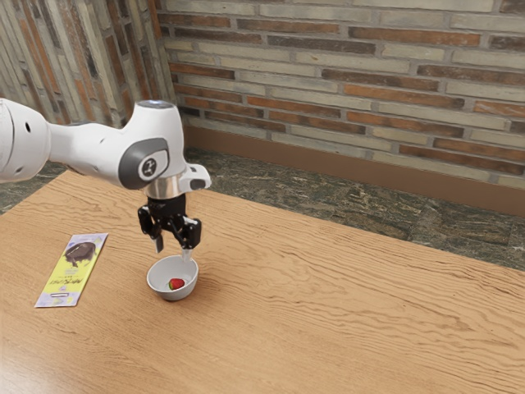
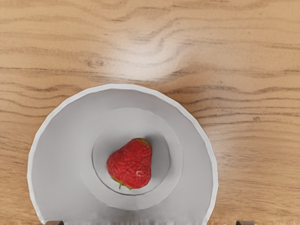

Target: Take strawberry from the bowl

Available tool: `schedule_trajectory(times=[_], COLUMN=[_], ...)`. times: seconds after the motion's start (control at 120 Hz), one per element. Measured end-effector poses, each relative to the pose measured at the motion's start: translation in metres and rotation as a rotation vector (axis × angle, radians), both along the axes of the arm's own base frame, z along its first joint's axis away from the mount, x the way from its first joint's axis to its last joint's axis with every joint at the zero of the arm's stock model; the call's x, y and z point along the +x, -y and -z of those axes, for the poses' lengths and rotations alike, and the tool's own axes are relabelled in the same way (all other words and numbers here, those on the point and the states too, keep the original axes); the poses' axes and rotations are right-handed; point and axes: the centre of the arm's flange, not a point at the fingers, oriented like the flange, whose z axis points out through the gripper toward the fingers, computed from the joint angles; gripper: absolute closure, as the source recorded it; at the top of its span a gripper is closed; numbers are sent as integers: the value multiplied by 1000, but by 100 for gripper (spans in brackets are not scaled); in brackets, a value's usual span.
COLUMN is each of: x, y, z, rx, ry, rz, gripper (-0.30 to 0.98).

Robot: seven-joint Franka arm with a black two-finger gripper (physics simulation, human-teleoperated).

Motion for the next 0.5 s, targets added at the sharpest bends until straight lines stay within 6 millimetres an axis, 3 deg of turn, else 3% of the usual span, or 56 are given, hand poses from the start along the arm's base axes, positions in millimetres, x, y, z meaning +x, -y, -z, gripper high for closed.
schedule_trajectory(times=[0.367, 0.5], x=[9, 13], y=[-20, -20], z=[65, 79], rx=[-2, -5], ry=[-50, -50], rz=[10, 29], gripper=[31, 32])
